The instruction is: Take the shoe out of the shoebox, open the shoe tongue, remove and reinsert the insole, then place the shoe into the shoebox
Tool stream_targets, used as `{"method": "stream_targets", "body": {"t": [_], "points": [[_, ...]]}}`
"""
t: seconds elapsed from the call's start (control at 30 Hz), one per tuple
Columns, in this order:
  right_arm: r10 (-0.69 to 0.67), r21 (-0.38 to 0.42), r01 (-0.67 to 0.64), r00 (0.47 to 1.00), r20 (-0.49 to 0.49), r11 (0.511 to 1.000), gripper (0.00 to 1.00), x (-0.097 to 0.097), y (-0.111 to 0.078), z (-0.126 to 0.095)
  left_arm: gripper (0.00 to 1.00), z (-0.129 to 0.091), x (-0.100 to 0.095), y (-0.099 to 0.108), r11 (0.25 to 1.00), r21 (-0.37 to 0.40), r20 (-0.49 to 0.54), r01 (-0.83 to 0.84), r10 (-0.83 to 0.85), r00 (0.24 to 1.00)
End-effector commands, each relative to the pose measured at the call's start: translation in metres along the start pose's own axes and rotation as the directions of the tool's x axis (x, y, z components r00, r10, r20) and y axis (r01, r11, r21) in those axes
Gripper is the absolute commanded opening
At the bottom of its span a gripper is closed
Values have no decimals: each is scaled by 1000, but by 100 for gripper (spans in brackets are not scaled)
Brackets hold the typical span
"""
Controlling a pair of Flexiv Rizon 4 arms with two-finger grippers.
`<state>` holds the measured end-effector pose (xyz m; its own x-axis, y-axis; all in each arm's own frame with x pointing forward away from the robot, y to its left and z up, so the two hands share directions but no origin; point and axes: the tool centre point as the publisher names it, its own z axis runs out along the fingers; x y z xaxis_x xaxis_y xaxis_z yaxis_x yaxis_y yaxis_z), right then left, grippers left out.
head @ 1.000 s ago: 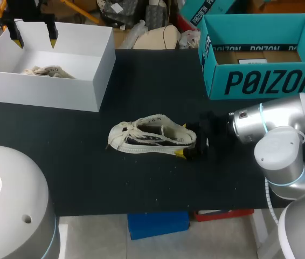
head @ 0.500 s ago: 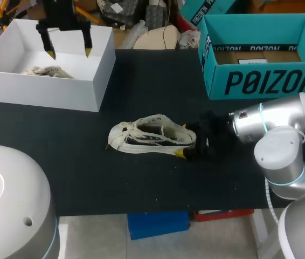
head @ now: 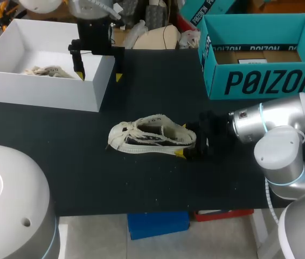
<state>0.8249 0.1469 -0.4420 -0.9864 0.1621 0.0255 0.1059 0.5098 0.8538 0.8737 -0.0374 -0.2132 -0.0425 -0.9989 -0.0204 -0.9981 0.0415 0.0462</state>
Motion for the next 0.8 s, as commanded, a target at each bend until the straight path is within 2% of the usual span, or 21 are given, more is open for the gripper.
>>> {"method": "stream_targets", "body": {"t": [0.03,0.17,0.2,0.27,0.57,0.67,0.8], "points": [[1,0,-1,1000,1,1000,0,0,-4,5,100,1,-1,1,1000,5,-4,1,-1,1000],[1,0,-1,1000,1,1000,0,0,-4,5,100,1,-1,1,1000,5,-4,1,-1,1000],[1,0,-1,1000,1,1000,0,0,-4,5,100,-1,-6,0,1000,22,-1,9,-9,1000],[1,0,-1,1000,1,1000,0,0,-4,5,100,0,-4,7,999,51,20,2,-3,1000],[1,0,-1,1000,1,1000,0,0,-4,5,100,25,54,45,988,112,156,-104,86,984],[1,0,-1,1000,1,1000,0,0,-4,5,100,41,72,58,983,104,207,-151,127,970],[1,0,-1,1000,1,1000,0,0,-4,5,100,58,88,68,983,57,233,-175,157,960]]}}
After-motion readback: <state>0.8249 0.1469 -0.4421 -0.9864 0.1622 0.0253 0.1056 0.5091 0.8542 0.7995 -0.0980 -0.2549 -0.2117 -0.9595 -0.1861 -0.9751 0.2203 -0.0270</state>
